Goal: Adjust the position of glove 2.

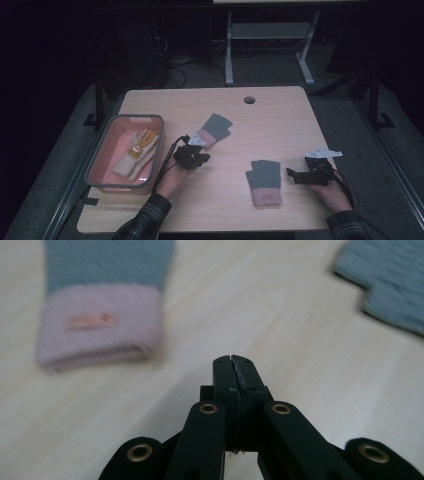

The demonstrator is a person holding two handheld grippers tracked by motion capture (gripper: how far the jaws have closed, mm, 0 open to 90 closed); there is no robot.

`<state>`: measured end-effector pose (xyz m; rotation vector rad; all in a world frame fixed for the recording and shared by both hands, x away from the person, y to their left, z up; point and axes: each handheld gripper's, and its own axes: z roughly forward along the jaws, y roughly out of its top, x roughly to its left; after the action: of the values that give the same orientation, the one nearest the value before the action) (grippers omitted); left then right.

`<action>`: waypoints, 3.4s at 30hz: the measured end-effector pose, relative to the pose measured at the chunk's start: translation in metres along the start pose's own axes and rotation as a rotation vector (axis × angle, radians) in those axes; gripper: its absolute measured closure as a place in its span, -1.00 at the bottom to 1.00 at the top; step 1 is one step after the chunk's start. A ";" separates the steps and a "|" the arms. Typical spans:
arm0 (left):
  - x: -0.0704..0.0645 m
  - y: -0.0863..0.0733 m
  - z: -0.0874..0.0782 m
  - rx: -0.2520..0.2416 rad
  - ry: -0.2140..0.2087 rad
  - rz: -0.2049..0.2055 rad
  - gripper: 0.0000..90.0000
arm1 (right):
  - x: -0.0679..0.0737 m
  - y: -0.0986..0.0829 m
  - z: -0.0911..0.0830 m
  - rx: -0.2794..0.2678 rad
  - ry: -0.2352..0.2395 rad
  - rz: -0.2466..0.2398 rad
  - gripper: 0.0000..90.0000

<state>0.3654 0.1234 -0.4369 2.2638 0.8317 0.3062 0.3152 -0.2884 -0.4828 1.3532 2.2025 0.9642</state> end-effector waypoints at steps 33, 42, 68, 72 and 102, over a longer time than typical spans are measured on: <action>0.047 0.031 0.051 0.019 0.017 -0.062 0.99 | 0.000 0.000 0.000 0.000 0.004 -0.011 -0.70; 0.029 0.019 0.039 0.035 -0.046 -0.033 0.99 | 0.000 0.000 0.000 0.000 0.004 -0.012 -0.70; -0.035 -0.020 0.000 0.072 -0.171 0.021 0.99 | 0.000 0.000 0.000 0.000 0.004 -0.013 -0.70; -0.045 -0.028 -0.008 0.079 -0.204 0.038 0.99 | 0.000 0.000 0.000 -0.001 0.005 -0.012 -0.70; -0.010 -0.030 0.001 0.059 -0.021 -0.046 0.20 | 0.000 0.000 0.000 -0.002 0.005 -0.008 -0.70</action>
<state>0.3432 0.1332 -0.4579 2.2945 0.8911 0.2387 0.3151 -0.2880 -0.4829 1.3412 2.2085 0.9671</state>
